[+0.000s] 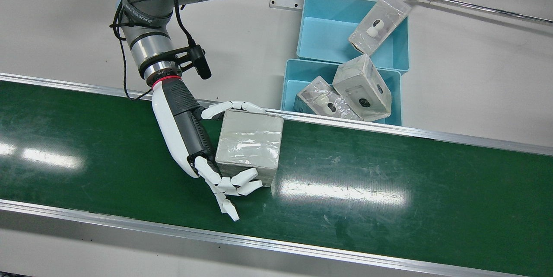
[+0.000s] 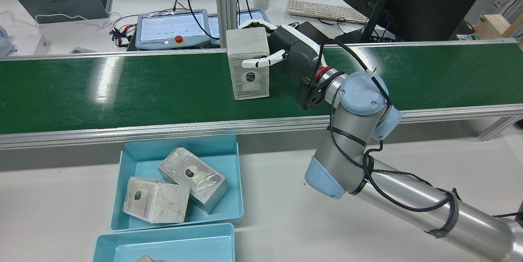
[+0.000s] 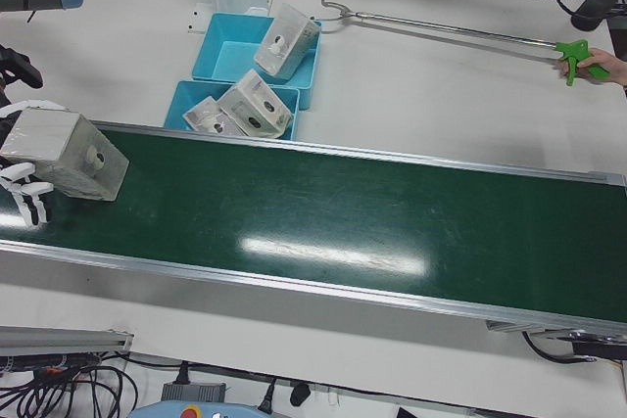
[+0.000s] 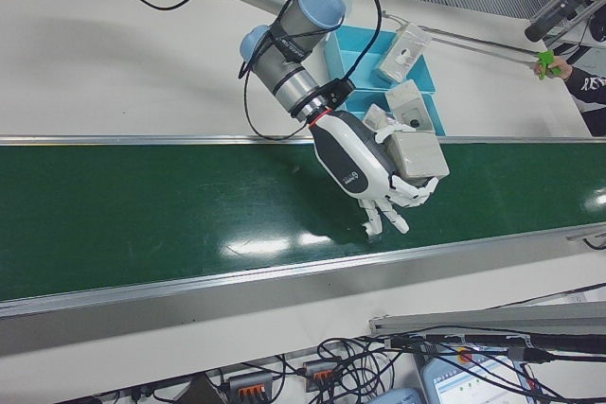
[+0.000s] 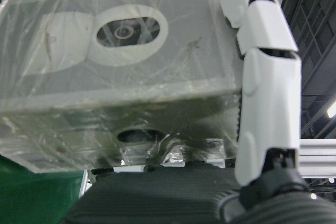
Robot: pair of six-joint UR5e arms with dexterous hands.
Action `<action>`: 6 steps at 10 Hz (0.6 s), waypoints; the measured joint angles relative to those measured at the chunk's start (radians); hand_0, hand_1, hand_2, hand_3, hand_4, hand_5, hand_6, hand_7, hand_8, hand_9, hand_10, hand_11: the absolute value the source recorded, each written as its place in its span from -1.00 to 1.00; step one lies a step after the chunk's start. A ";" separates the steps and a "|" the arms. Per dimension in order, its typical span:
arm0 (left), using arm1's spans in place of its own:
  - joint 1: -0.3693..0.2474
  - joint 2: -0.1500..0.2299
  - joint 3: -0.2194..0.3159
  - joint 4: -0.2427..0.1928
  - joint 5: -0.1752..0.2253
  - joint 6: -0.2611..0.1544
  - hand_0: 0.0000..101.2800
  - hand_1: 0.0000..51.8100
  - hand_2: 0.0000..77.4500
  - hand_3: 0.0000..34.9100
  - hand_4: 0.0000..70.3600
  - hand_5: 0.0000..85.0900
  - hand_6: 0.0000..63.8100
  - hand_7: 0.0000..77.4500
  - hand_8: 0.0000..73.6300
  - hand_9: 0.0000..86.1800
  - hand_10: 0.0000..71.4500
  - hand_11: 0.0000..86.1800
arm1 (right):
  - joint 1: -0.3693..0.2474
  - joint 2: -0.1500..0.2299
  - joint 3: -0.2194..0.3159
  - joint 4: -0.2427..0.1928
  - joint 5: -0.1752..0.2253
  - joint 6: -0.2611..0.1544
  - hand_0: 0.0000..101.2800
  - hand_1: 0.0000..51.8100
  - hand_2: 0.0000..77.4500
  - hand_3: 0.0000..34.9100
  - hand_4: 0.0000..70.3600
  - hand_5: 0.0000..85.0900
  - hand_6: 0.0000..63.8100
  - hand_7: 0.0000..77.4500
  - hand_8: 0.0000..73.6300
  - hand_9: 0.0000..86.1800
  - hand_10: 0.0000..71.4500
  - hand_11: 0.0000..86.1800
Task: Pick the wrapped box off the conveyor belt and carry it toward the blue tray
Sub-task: 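Close the right hand fingers around the wrapped white box, then lift the box off the belt and swing it toward the blue tray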
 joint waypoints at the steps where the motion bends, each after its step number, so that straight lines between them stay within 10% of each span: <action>1: 0.000 0.000 0.000 0.000 0.000 0.000 -1.00 -1.00 -0.99 -1.00 -1.00 -0.97 -0.98 -1.00 -1.00 -1.00 -1.00 -1.00 | 0.000 0.000 0.000 -0.003 0.001 0.001 0.03 -0.37 -0.30 0.35 -0.55 -0.01 -0.54 -0.03 -0.75 -0.61 -1.00 -0.96; 4: 0.000 0.000 0.000 0.000 0.000 0.000 -1.00 -1.00 -0.99 -1.00 -1.00 -0.97 -1.00 -1.00 -1.00 -1.00 -0.98 -1.00 | 0.000 0.000 0.017 -0.048 0.002 0.001 0.05 -0.52 -0.27 0.21 -0.41 0.09 -0.40 0.06 -0.50 -0.41 -0.74 -0.97; 5: 0.000 0.000 0.000 0.000 0.000 0.000 -1.00 -1.00 -0.97 -1.00 -1.00 -0.97 -1.00 -0.99 -1.00 -1.00 -0.98 -1.00 | 0.000 0.000 0.029 -0.062 0.001 0.001 0.07 -0.75 -0.21 -0.29 -0.26 0.28 -0.23 0.23 -0.02 -0.11 -0.39 -0.58; 6: 0.000 0.000 0.000 0.000 0.000 0.000 -1.00 -1.00 -0.97 -1.00 -1.00 -0.97 -1.00 -0.99 -1.00 -1.00 -0.98 -1.00 | 0.001 -0.001 0.052 -0.071 0.001 0.001 0.07 -0.75 -0.21 -0.29 -0.26 0.28 -0.23 0.23 -0.02 -0.11 -0.39 -0.58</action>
